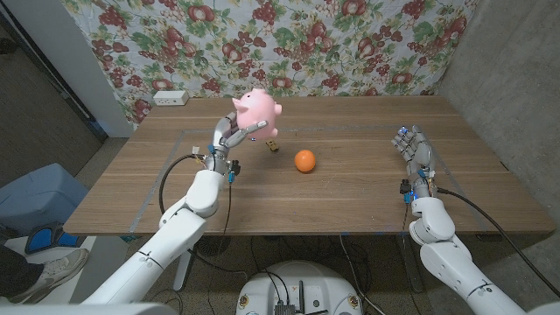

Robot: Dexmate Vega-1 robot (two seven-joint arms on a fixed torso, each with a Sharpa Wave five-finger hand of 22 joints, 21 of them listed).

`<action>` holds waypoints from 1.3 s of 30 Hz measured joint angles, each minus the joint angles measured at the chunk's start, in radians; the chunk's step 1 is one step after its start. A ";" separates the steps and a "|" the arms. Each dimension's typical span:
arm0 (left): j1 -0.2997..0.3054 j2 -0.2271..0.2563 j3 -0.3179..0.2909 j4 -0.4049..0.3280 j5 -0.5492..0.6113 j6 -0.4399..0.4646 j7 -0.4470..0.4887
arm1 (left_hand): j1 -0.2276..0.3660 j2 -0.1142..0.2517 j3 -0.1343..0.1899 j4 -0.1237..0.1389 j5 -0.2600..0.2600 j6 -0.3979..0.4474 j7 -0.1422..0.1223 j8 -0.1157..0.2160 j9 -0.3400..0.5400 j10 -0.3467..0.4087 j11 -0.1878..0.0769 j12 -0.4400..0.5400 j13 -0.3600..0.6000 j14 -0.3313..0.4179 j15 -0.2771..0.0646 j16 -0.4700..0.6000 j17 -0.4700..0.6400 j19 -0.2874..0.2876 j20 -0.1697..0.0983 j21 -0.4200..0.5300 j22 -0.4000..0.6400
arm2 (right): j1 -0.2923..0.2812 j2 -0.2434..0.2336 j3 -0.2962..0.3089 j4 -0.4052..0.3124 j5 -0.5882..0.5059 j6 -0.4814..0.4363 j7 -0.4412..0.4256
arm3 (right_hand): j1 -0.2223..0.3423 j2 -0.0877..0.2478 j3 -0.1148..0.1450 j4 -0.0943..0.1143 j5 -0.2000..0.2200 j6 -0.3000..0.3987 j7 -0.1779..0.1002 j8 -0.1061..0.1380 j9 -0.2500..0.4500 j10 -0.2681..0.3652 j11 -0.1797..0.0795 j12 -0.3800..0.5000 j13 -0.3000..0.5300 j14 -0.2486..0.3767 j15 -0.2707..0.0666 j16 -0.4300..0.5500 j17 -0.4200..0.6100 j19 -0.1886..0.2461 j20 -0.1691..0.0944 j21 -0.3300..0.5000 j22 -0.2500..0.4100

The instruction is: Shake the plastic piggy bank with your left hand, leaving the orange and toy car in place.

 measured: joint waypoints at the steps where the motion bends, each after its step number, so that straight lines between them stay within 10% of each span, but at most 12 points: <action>1: -0.003 0.016 0.004 -0.015 0.000 0.019 -0.006 | 0.000 0.000 0.000 0.000 0.000 0.000 0.000 0.000 0.001 0.000 0.000 -0.002 0.000 0.000 0.000 0.000 0.000 0.000 0.000 0.002 0.000 | -0.001 0.000 0.000 0.000 0.000 0.001 0.000 | 0.000 0.000 0.000 0.000 0.000 0.000 0.000 0.000 0.000 0.000 0.000 0.000 0.000 0.000 0.000 0.000 0.000 0.000 0.000 0.000 0.000; 20: -0.037 0.136 0.035 -0.096 -0.049 0.207 -0.092 | 0.000 0.000 0.000 0.000 0.004 0.000 0.000 0.000 0.002 0.006 0.002 -0.010 0.006 0.000 0.000 0.001 0.000 -0.004 0.003 0.019 -0.009 | -0.014 0.007 0.003 -0.007 -0.009 0.010 -0.008 | 0.000 0.000 0.000 0.000 0.000 0.000 0.000 0.000 0.000 0.000 0.000 0.000 0.000 0.000 0.000 0.000 0.000 0.000 0.000 0.000 0.000; 39: -0.023 0.087 0.028 -0.029 -0.094 0.078 -0.041 | 0.000 0.000 0.000 0.000 0.004 0.002 -0.002 -0.004 0.009 0.009 -0.002 -0.019 0.010 0.000 0.000 -0.001 0.015 -0.013 0.005 0.037 -0.023 | -0.006 0.010 0.001 -0.001 -0.009 0.003 -0.008 | 0.000 0.000 0.000 0.000 0.000 0.000 0.000 0.000 0.000 0.000 0.000 0.000 0.000 0.000 0.000 0.000 0.000 0.000 0.000 0.000 0.000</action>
